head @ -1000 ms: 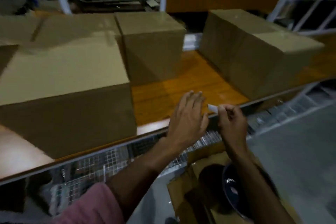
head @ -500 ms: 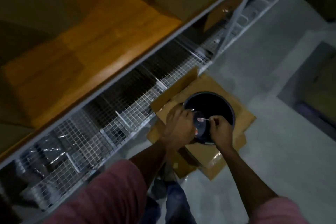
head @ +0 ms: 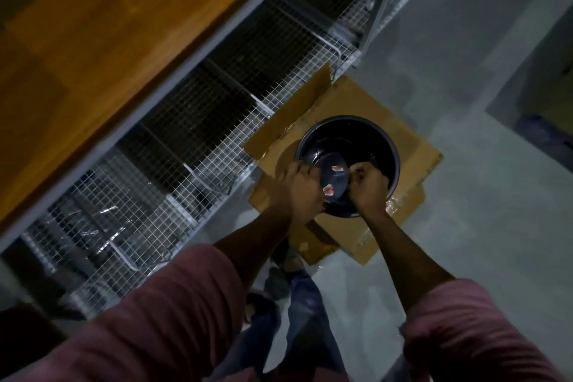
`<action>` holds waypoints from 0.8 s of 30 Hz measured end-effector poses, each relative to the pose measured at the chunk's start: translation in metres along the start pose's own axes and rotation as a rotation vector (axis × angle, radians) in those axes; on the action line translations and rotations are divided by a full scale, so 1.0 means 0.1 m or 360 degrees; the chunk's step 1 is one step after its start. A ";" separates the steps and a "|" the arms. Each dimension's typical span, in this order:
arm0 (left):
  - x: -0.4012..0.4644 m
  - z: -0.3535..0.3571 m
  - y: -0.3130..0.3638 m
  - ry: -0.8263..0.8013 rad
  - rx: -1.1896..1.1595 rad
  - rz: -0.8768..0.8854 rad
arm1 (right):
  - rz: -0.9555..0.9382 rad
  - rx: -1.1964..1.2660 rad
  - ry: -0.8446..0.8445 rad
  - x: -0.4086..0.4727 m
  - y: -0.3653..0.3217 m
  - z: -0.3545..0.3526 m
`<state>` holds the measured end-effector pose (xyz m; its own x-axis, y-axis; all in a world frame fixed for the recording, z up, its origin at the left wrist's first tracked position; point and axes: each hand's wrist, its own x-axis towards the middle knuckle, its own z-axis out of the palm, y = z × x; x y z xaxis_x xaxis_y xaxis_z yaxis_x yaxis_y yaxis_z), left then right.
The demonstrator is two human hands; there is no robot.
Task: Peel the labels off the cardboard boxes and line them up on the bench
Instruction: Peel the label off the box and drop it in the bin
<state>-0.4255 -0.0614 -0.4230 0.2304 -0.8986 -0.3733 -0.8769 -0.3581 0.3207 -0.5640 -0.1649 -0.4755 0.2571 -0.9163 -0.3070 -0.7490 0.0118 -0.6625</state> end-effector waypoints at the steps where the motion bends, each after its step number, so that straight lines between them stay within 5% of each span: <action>1: 0.00 0.01 -0.01 0.0015 -0.0004 -0.0006 | 0.0022 -0.0036 -0.0057 0.02 0.00 -0.01; 24: 0.03 0.03 -0.06 0.0023 0.0119 -0.0108 | -0.0069 -0.0089 0.0115 0.14 0.05 0.12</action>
<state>-0.4208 -0.0615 -0.4285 0.2959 -0.8767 -0.3794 -0.8880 -0.3988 0.2290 -0.5571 -0.1728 -0.4909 0.2466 -0.9421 -0.2272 -0.7717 -0.0491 -0.6341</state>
